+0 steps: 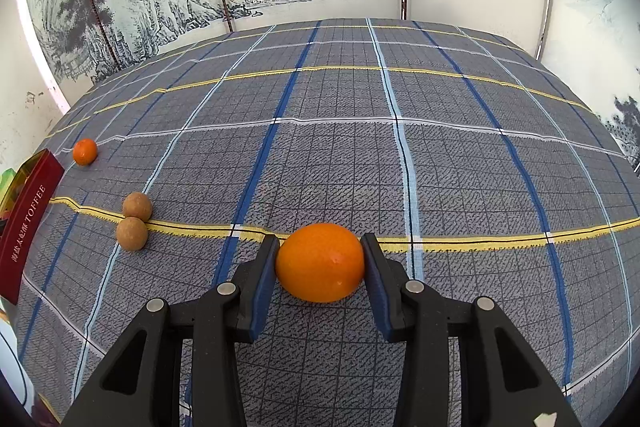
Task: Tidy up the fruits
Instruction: 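Carry the red tomato into the tin and open the left gripper, then lift the open left gripper away from the tin, then carry the held mandarin into the tin and open the right gripper, then move the open right gripper to the two small tan fruits, then grasp both tan fruits with the right gripper while the left grasps the loose mandarin, then carry the mandarin into the tin and open the left gripper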
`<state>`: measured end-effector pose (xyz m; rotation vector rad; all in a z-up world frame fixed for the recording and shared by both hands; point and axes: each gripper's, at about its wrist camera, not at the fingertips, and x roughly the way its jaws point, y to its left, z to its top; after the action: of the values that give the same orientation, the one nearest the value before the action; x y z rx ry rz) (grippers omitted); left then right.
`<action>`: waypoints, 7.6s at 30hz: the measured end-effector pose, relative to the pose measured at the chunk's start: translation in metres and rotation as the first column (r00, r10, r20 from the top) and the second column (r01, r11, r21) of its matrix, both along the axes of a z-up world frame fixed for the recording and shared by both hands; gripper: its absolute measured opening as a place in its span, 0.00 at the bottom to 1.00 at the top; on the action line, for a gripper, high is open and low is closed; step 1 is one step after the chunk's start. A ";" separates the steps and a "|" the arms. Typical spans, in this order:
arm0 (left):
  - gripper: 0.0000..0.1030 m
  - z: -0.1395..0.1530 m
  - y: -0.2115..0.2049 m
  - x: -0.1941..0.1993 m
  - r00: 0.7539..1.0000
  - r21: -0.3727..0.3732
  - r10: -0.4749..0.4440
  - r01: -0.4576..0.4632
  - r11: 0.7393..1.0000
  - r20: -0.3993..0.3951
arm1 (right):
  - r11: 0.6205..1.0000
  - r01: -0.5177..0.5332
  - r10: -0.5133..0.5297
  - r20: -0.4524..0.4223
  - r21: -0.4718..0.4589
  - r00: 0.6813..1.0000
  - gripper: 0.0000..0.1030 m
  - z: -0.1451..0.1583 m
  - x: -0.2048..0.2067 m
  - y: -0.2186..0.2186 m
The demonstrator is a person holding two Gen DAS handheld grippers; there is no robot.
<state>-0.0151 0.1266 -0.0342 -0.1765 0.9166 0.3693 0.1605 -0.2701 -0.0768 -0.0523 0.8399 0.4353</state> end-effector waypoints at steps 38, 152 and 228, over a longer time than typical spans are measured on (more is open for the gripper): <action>0.52 0.024 -0.008 -0.029 0.997 0.098 0.066 -0.068 0.993 0.028 | 0.999 -0.049 0.049 -0.009 0.021 0.999 0.37 0.007 -0.038 0.010; 0.78 0.072 -0.017 -0.065 0.999 0.020 0.006 -0.007 1.000 0.043 | 0.975 -0.215 0.216 0.022 -0.051 0.976 0.53 0.018 -0.037 0.121; 0.37 0.043 -0.027 -0.065 0.995 0.035 0.085 -0.087 0.996 0.055 | 0.988 -0.156 0.156 -0.016 -0.003 0.988 0.23 -0.002 -0.010 0.074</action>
<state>-0.0805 0.0993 0.0090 -0.1909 0.8503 0.4590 0.1508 -0.1961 -0.0789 -0.1193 0.8552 0.5819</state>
